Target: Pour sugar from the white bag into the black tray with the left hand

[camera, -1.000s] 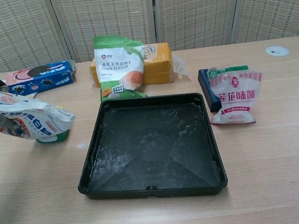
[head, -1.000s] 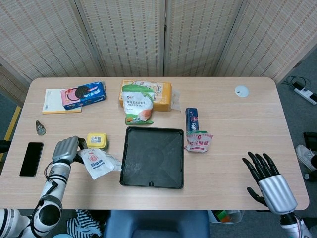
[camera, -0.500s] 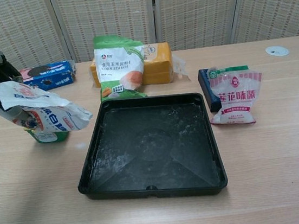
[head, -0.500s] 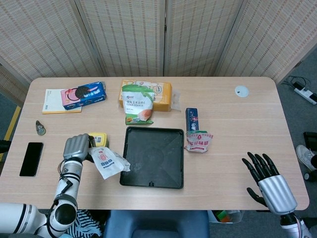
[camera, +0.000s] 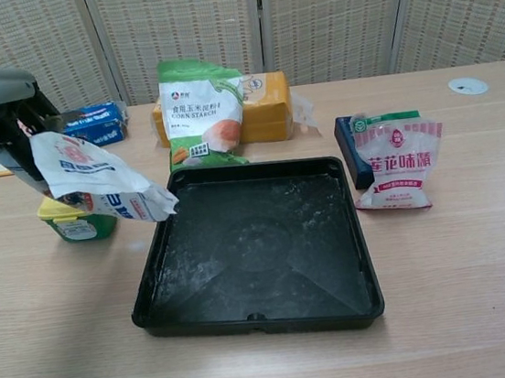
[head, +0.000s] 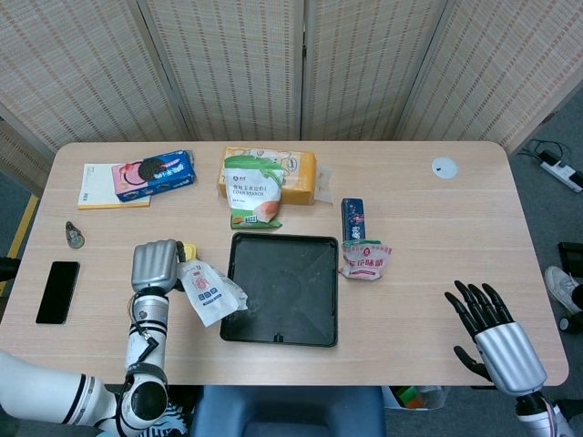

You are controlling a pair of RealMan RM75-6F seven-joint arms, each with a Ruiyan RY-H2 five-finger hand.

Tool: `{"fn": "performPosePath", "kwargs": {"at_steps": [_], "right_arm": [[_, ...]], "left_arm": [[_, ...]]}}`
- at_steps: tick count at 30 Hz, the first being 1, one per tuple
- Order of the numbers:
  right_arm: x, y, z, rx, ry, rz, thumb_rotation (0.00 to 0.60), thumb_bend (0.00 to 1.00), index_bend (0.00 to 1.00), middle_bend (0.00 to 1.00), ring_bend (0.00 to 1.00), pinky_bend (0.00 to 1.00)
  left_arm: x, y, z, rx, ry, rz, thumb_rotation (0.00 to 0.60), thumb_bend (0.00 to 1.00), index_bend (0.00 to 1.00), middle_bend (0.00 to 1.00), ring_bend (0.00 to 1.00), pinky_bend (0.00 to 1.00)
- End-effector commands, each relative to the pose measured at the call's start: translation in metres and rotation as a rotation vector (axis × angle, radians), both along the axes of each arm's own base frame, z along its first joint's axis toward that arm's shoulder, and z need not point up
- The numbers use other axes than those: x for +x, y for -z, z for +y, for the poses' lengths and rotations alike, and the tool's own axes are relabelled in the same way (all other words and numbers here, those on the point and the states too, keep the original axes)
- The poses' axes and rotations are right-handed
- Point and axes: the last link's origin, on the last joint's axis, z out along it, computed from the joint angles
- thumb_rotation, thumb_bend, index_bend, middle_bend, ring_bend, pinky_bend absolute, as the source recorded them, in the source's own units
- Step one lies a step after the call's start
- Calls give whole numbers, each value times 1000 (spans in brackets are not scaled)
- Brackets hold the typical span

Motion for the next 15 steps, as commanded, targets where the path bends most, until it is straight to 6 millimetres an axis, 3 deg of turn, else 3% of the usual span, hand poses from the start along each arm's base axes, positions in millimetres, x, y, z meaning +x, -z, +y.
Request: {"fn": "performPosePath", "kwargs": {"at_steps": [1,15], "right_arm": [[0,0,0,0,1,1,600,275,0,0,0,0],[0,-2,1,-4,-3,-4,600,275,0,0,0,0]], "left_arm": [[-1,3,-1,14,10,20,600,223,950,1000,1000,1000],[2,7,-3,31,34,26,600,224,950,1000,1000,1000]]}}
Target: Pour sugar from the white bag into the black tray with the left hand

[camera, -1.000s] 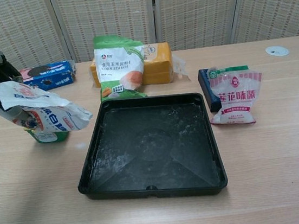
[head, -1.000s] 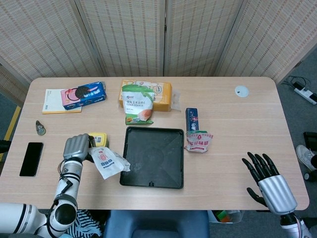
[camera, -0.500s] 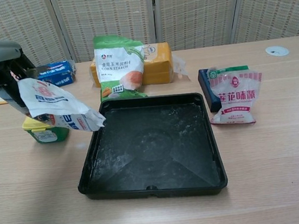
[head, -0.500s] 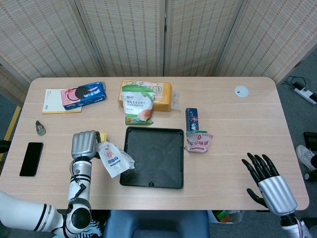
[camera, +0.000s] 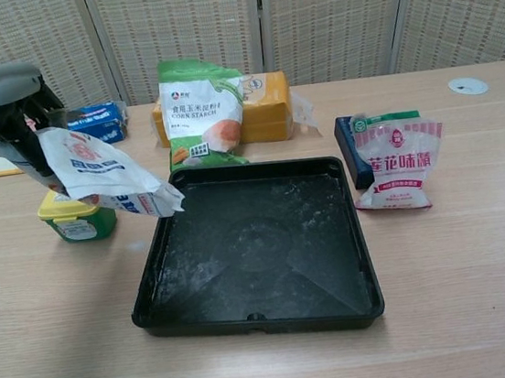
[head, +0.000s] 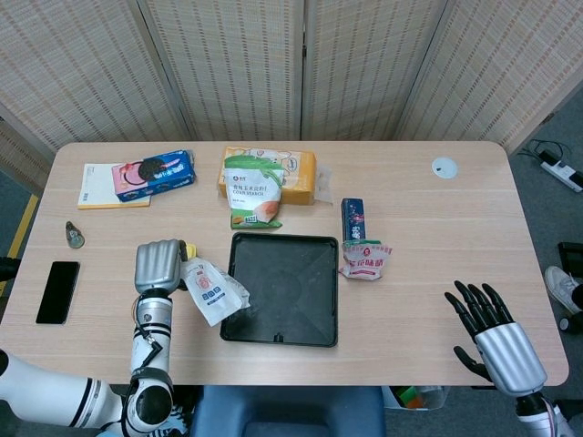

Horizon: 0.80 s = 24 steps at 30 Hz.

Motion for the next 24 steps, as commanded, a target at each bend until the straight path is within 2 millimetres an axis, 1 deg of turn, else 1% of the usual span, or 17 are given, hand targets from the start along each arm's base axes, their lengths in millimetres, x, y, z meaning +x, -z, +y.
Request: {"fn": "performPosePath", "kwargs": {"at_steps": [1,13,24], "right_arm": [[0,-1,0,0,0,-2,600,275,0,0,0,0],[0,0,0,5,2,0,600,276,0,0,0,0],[0,-1,2,1,-4,-5,600,275,0,0,0,0]], "left_arm": [[0,0,0,12,9,9,600,224,950,1000,1000,1000],[1,1,-1,58,53,61,600,224,950,1000,1000,1000],[4,11,-9,81,149,115,600,227,951,1000,1000,1000]]}}
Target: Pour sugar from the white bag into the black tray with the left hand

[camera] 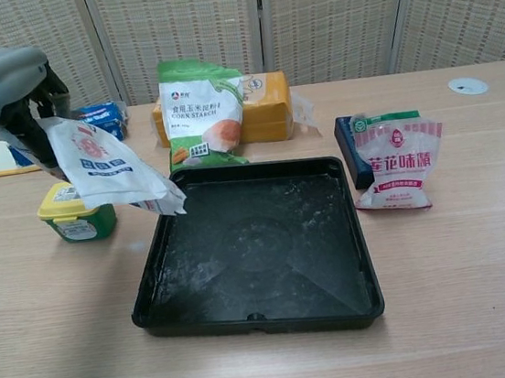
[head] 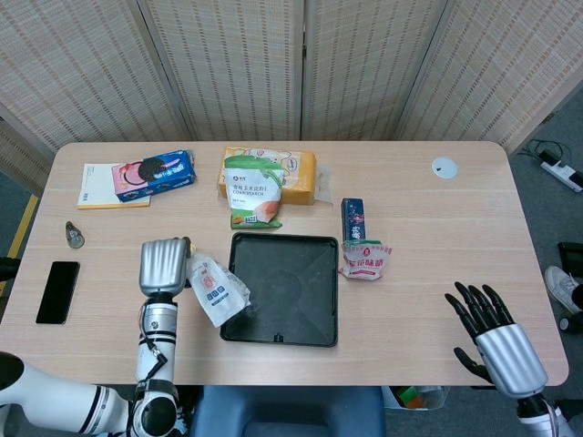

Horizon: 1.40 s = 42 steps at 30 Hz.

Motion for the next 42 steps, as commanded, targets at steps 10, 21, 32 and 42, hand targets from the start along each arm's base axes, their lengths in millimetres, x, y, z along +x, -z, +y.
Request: {"fn": "performPosePath", "kwargs": {"at_steps": [10,21,32,42], "right_arm": [[-1,0,0,0,2,0,600,275,0,0,0,0],[-1,0,0,0,4,2,600,275,0,0,0,0],[-2,-2,-1,-3,8,-2,600,275,0,0,0,0],[-2,0,-2,-3,11,3,600,276,0,0,0,0]], "left_arm": [[-2,9,-2,41,88,39,600,225,952,1000,1000,1000],[-1,12,-2,48,125,31,600,225,952,1000,1000,1000],[-1,14,-2,73,163,44,600,226,953,1000,1000,1000],[-4,12,-4,75,173,67,600,225,953,1000,1000,1000]]}}
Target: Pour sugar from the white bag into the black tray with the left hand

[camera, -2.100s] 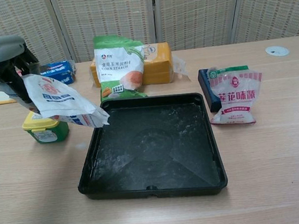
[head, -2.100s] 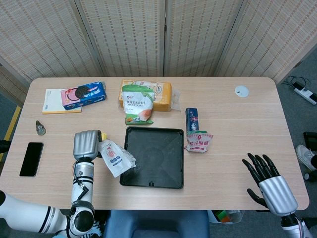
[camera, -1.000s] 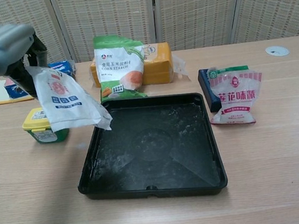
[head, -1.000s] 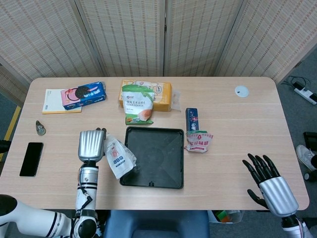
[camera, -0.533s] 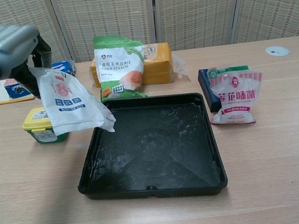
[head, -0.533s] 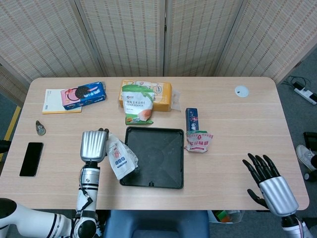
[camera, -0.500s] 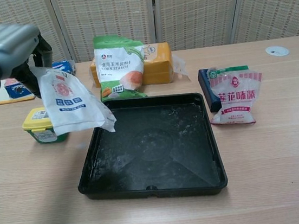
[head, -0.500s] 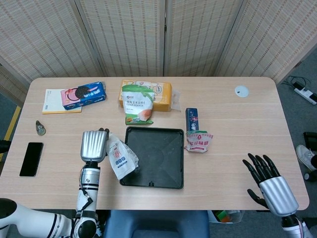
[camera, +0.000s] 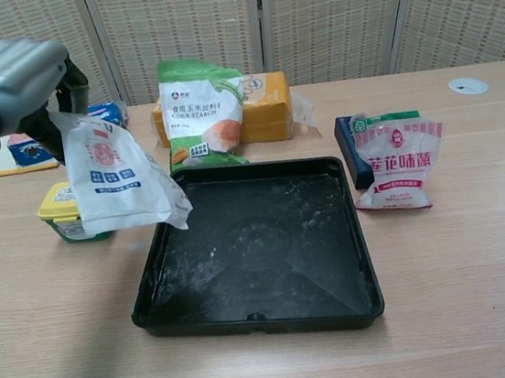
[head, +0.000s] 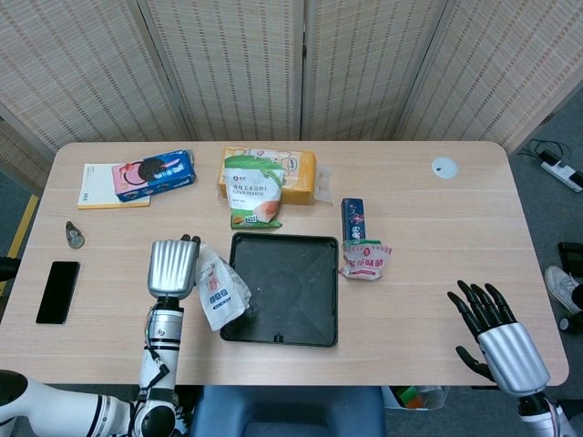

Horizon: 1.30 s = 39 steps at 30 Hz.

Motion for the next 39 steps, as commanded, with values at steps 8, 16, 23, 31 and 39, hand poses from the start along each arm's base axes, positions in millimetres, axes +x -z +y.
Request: {"fn": "performPosePath", "kwargs": {"at_steps": [8,16,23,31,39], "right_arm": [[0,0,0,-1,-2,-1,600,275,0,0,0,0],[0,-1,1,-3,-3,-3,600,275,0,0,0,0],[0,-1,1,-3,-4,-4,600,275,0,0,0,0],[-1,-3,0,-12,2,-5,600,276,0,0,0,0],[-1,0,0,-7,-2,-1,600,275,0,0,0,0]], "left_arm": [[-2,6,-5,27,71,76,600,225,953,1000,1000,1000],[-1,8,-7,31,79,86,600,227,953,1000,1000,1000],[-1,10,-8,41,91,93,600,227,953,1000,1000,1000],[-7,-3,-6,-136,-211,-275,600,226,955,1000,1000,1000],[-42,-29,7,-377,-550,-575,600,226,955,1000,1000,1000]]}}
